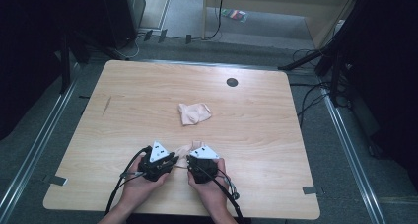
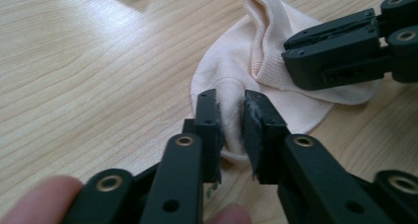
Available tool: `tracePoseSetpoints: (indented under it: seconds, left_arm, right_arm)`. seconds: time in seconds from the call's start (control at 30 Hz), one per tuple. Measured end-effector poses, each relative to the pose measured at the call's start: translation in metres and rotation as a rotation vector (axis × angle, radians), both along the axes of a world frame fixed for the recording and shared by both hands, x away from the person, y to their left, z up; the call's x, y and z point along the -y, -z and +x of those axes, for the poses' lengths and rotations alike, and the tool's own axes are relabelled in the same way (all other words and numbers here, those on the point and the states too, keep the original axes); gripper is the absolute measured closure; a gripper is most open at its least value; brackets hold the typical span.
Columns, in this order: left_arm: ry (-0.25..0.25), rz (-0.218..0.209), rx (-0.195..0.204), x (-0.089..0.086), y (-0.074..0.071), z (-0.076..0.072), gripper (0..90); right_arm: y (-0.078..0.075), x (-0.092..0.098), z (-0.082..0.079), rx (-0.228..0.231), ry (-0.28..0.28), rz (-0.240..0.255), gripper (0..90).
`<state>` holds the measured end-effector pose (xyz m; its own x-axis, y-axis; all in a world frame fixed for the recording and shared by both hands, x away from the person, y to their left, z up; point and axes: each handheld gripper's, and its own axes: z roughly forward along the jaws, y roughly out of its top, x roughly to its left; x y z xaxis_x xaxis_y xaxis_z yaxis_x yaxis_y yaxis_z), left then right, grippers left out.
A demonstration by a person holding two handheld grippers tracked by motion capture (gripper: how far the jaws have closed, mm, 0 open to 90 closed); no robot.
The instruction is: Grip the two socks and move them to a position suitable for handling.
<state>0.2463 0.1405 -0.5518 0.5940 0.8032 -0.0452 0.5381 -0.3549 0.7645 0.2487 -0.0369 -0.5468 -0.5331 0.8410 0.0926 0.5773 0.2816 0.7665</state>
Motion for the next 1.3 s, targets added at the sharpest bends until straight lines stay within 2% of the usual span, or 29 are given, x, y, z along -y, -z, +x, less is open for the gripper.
tracePoseSetpoints:
  seconds: [0.07,0.23,0.4,0.47,0.5,0.63,0.67,0.77,0.87,0.9,1.0,1.03,1.07,1.1,1.13,1.17,1.2,1.23,1.27,1.3]
  left_arm:
    - [0.009,-0.016,-0.011,-0.001,0.000,0.000,84.1]
    - [0.004,-0.032,-0.023,-0.003,0.000,0.001,87.1]
    - [0.012,-0.040,-0.035,-0.005,-0.001,0.002,88.9]
    - [0.022,-0.053,-0.050,-0.008,-0.001,0.002,89.6]
    - [0.025,-0.040,-0.046,-0.009,-0.002,0.001,89.7]
    - [0.025,-0.041,-0.040,-0.012,-0.002,0.000,90.0]
    - [0.022,-0.053,-0.025,-0.016,-0.005,-0.002,90.0]
    - [0.019,-0.059,-0.005,-0.019,-0.008,-0.004,90.0]
    - [0.018,-0.062,0.004,-0.027,-0.012,-0.006,90.0]
    - [0.019,-0.064,0.001,-0.030,-0.013,-0.007,90.0]
    - [0.016,-0.072,-0.001,-0.035,-0.015,-0.009,90.0]
    - [0.023,-0.070,-0.006,-0.036,-0.015,-0.010,90.0]
    - [0.035,-0.049,-0.003,-0.038,-0.016,-0.014,90.0]
    - [0.035,-0.049,-0.003,-0.038,-0.016,-0.014,90.0]
    - [0.058,-0.017,0.001,-0.038,-0.017,-0.018,90.0]
    - [0.058,-0.017,0.001,-0.038,-0.017,-0.018,90.0]
    - [0.065,0.006,0.003,-0.038,-0.018,-0.021,90.0]
    - [0.072,0.030,0.004,-0.039,-0.018,-0.022,90.0]
    - [0.072,0.030,0.004,-0.039,-0.018,-0.022,90.0]
    - [0.064,0.051,0.009,-0.038,-0.017,-0.023,90.0]
  right_arm:
    - [-0.001,0.002,0.000,-0.002,-0.003,0.010,88.9]
    - [-0.006,0.007,0.000,0.008,0.008,0.035,90.0]
    - [-0.015,0.020,0.000,0.025,0.030,0.069,90.0]
    - [-0.019,0.031,0.001,0.027,0.050,0.098,90.0]
    - [-0.021,0.034,0.001,0.030,0.056,0.104,90.0]
    - [-0.025,0.047,0.001,0.031,0.090,0.124,90.0]
    - [-0.026,0.057,0.002,0.033,0.104,0.139,90.0]
    - [-0.027,0.065,0.002,0.031,0.112,0.148,90.0]
    - [-0.029,0.076,0.001,0.020,0.130,0.168,90.0]
    - [-0.030,0.084,-0.001,0.004,0.142,0.193,90.0]
    - [-0.031,0.089,-0.001,-0.002,0.143,0.211,90.0]
    - [-0.031,0.093,-0.002,-0.022,0.146,0.238,90.0]
    - [-0.030,0.096,-0.003,-0.031,0.146,0.244,90.0]
    - [-0.030,0.096,-0.003,-0.031,0.146,0.244,90.0]
    - [-0.028,0.097,-0.004,-0.041,0.145,0.238,90.0]
    - [-0.028,0.097,-0.004,-0.041,0.145,0.238,90.0]
    - [-0.023,0.100,-0.005,-0.074,0.142,0.248,90.0]
    - [-0.020,0.102,-0.004,-0.079,0.136,0.246,90.0]
    - [-0.017,0.103,-0.004,-0.102,0.137,0.252,90.0]
    - [-0.017,0.103,-0.004,-0.102,0.137,0.252,90.0]
